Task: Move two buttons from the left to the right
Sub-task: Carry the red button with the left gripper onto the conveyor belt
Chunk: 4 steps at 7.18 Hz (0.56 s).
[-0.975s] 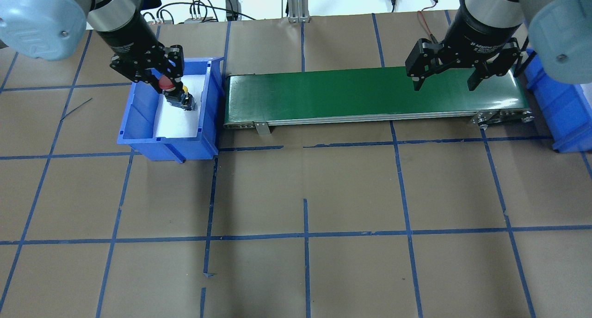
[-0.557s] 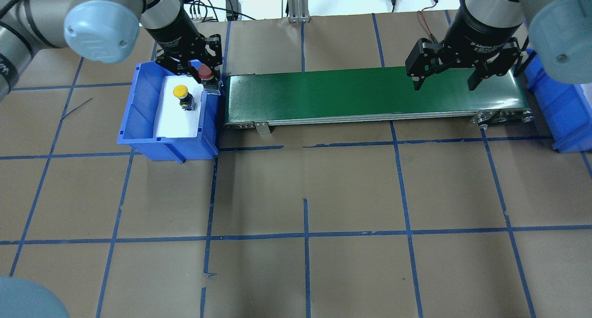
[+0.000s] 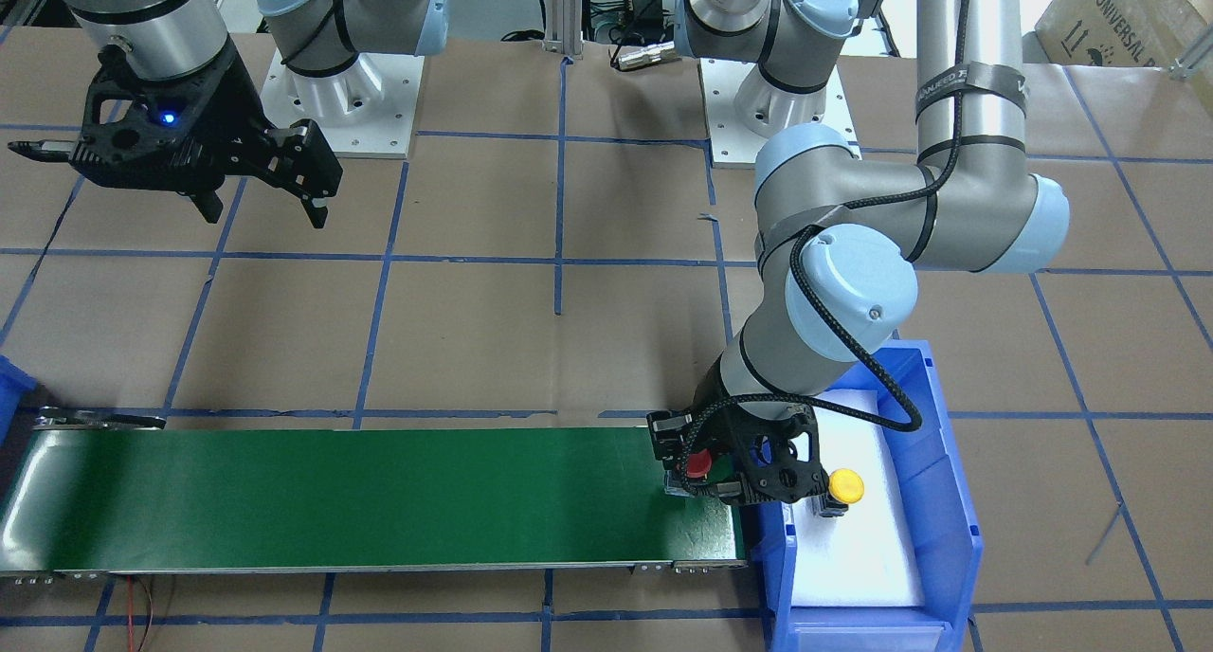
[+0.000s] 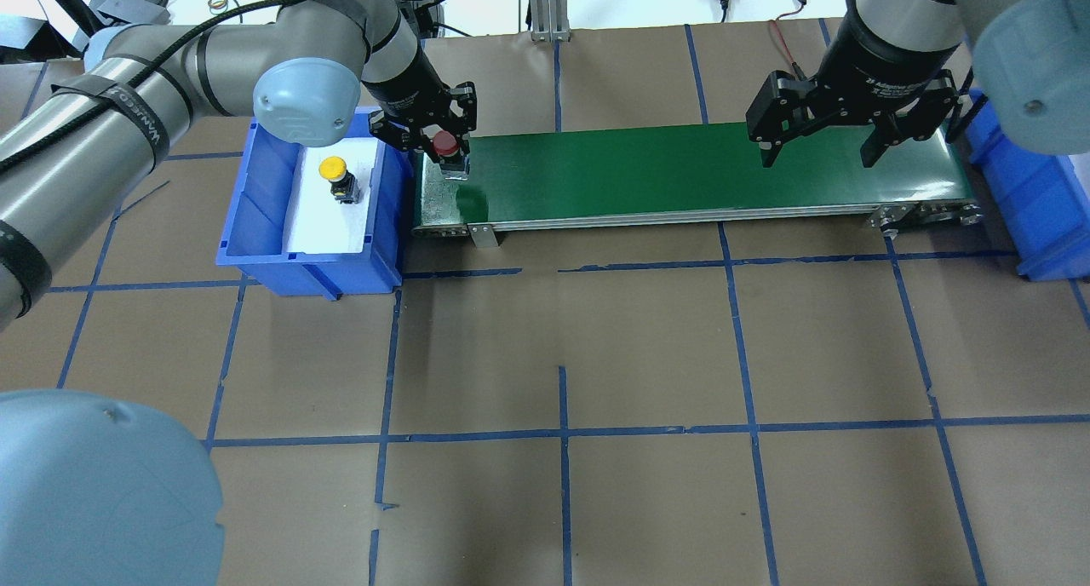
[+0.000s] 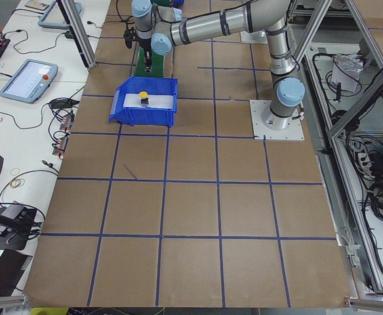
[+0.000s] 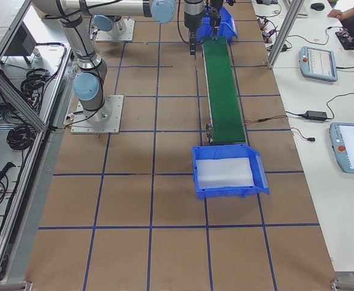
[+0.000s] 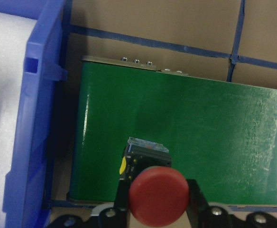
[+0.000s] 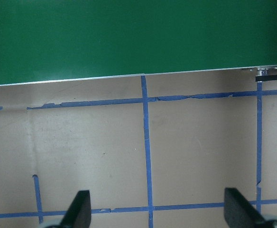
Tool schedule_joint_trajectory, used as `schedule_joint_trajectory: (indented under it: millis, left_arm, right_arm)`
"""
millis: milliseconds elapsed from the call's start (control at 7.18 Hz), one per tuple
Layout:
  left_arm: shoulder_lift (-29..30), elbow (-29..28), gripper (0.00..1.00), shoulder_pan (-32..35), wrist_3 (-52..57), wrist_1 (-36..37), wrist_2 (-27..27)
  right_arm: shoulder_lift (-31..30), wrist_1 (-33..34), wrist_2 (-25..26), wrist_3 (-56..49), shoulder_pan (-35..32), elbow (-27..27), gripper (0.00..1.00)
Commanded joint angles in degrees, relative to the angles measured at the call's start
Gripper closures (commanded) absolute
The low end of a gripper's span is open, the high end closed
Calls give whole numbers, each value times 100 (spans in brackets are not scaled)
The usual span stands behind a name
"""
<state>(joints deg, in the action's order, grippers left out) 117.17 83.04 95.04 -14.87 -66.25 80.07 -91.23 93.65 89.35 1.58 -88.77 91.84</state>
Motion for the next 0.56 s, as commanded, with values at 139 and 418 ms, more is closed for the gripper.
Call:
schedule_joint_trajectory:
  millis: [139,418]
  left_arm:
    - [139,116,72,14,-104,348,-27]
    - [130,221,52,14,-157,306,-18]
  right_arm:
    - [0,-4,4,0,0,0,0]
    - [0,-4,4,0,0,0,0]
